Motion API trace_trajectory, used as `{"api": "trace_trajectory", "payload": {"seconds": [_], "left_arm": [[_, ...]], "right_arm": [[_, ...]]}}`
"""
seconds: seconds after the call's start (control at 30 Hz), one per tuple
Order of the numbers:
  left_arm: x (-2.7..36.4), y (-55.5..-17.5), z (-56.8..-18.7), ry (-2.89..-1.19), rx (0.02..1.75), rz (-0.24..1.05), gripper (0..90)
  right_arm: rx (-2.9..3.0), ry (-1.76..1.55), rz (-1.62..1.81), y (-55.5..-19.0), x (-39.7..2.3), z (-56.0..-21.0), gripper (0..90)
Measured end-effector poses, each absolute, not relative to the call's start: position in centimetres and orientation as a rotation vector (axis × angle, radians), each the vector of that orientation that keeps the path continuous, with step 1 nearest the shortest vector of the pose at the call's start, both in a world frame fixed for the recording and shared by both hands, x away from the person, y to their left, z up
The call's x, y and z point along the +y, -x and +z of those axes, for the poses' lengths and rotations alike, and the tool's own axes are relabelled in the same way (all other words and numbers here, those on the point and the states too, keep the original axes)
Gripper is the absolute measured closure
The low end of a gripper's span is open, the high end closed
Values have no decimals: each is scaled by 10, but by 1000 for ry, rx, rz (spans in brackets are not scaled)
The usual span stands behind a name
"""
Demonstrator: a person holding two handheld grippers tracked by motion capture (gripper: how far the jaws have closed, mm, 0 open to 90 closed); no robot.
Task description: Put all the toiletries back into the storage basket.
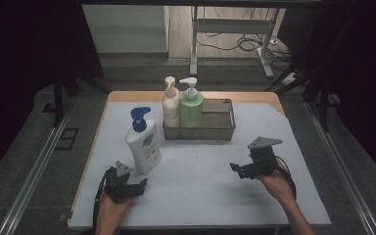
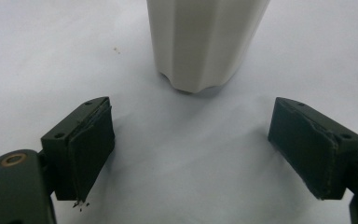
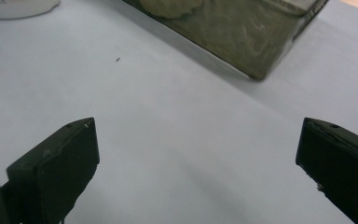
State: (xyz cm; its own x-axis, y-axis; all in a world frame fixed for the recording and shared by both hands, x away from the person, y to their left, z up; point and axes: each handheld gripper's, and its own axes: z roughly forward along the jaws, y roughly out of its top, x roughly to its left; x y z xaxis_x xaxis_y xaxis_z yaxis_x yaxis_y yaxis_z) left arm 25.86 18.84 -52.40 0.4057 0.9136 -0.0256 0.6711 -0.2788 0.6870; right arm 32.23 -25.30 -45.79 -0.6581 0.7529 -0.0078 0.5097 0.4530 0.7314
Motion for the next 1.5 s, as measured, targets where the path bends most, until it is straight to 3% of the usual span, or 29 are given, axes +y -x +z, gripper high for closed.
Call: {"api": "trace_trajectory", "payload": {"seconds": [0.33, 0.7, 1.1, 1.3, 1.5], "left_arm": [[188, -259, -524, -2049, 1339, 509, 146], [190, -254, -521, -2056, 1306, 494, 235], [205, -249, -515, -2048, 1293, 507, 377], [213, -254, -512, -2030, 1315, 484, 520], [218, -264, -510, -2028, 1336, 477, 585]], "right_arm": [[2376, -1138, 1020, -313, -271, -485, 0], [2373, -1174, 998, -308, -283, -506, 0], [2368, -1211, 981, -309, -292, -521, 0], [2367, -1188, 943, -308, -289, -522, 0], [2366, -1190, 944, -307, -289, -522, 0]]}}
